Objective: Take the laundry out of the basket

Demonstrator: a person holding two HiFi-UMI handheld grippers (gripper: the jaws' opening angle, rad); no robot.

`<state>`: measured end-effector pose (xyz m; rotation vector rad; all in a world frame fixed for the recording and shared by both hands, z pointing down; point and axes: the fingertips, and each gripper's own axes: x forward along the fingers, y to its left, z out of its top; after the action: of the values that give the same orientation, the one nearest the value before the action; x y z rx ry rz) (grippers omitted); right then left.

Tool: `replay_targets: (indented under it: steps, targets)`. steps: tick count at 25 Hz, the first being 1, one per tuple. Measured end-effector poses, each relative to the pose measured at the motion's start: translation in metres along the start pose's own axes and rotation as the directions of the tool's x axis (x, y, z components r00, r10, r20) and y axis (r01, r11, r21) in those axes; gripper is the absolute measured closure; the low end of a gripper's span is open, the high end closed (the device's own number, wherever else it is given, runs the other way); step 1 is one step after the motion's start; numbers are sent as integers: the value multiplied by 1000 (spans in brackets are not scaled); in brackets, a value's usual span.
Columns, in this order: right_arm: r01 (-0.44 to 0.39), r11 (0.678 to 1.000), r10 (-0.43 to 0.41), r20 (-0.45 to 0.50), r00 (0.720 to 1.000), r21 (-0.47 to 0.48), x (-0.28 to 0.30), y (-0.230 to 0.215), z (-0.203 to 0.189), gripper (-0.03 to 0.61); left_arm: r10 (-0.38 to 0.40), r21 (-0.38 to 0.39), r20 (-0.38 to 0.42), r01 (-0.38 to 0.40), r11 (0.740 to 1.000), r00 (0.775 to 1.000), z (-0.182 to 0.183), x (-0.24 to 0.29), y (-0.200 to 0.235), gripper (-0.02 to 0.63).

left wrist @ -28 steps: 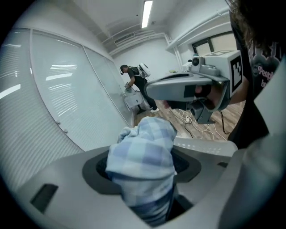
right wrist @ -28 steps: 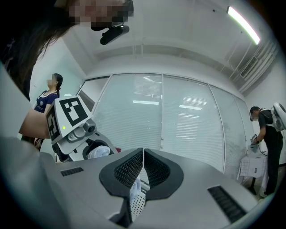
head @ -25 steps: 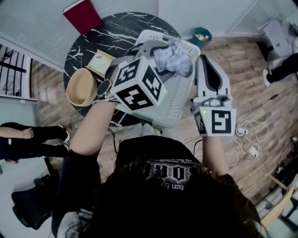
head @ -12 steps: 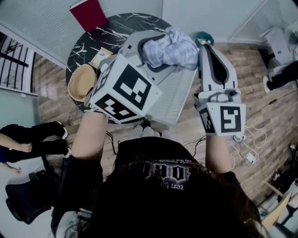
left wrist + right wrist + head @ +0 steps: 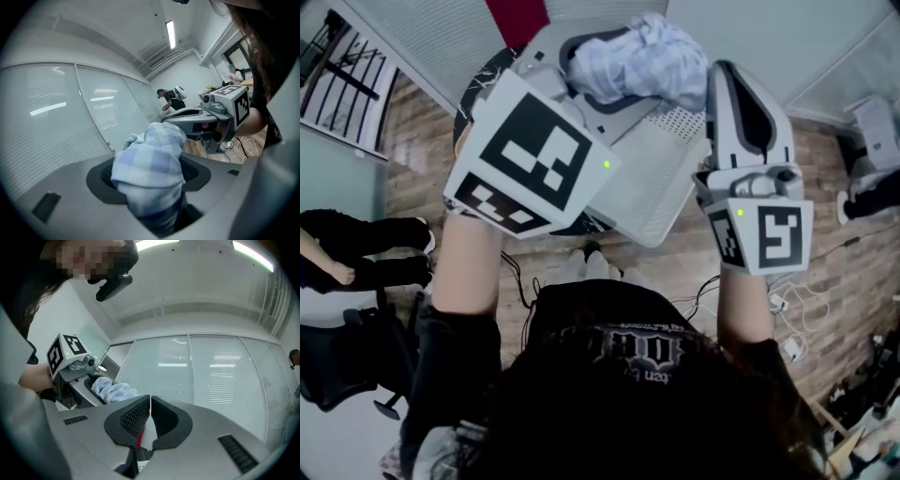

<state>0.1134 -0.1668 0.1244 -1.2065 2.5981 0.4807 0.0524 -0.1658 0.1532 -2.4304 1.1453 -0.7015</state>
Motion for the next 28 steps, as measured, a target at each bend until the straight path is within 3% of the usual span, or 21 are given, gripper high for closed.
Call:
replay_targets:
  steps: [13, 18, 28]
  targets:
    - [-146, 989, 142, 91, 986, 34, 59, 86, 25, 549, 187, 6, -15, -187, 982, 982, -19, -88, 66, 328]
    - [-161, 986, 157, 83, 984, 42, 81, 127, 21, 549, 206, -25, -11, -206, 978, 979, -48, -115, 83, 328]
    - [-119, 992, 118, 33, 992, 40, 113, 186, 12, 549, 174, -54, 19, -173, 983, 985, -93, -154, 111, 328]
